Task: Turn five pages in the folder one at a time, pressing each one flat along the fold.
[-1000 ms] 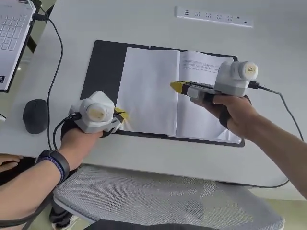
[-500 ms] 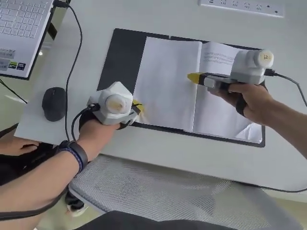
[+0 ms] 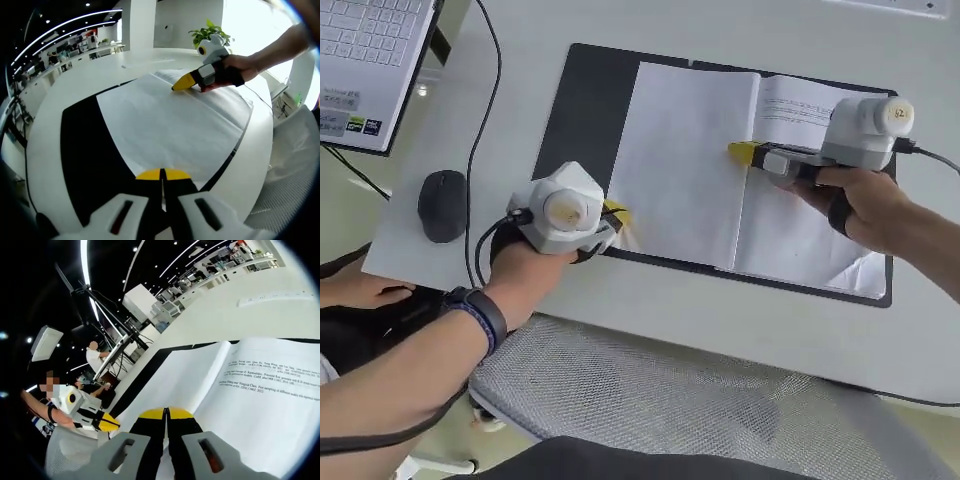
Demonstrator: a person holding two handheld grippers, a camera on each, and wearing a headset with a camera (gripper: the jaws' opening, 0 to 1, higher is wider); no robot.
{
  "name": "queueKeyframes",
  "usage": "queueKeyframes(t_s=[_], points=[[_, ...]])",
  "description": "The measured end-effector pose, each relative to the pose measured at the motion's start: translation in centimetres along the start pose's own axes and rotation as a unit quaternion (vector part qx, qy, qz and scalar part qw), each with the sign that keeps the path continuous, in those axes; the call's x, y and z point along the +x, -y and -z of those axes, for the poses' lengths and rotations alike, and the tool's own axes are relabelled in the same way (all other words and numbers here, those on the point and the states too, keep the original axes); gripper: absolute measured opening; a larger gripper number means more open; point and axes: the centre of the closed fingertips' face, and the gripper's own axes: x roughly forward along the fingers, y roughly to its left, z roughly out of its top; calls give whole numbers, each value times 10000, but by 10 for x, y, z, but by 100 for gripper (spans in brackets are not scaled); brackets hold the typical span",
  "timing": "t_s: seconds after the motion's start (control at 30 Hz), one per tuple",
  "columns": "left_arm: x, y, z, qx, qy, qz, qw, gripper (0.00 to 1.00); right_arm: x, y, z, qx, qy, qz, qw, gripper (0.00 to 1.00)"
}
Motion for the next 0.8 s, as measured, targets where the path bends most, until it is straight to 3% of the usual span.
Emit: queueKeyframes(t_s=[0.3, 0.4, 0.67, 0.73, 0.8], points=[[0, 0, -1, -57, 1, -19, 10000, 0, 10, 20, -22, 177, 192, 50, 9996, 0], [0, -1, 0, -94, 9, -20, 10000, 0, 13, 39, -37, 248, 280, 125, 9992, 0], [1, -1, 0, -163, 18, -32, 9999, 0, 20, 64, -59, 504, 528, 272, 9970, 0], [1, -1, 0, -171, 18, -34, 9998, 0, 23, 81, -73, 600, 625, 313, 9957, 0], [1, -1, 0, -180, 19, -40, 9998, 0, 25, 82, -72, 740, 728, 358, 9939, 0]])
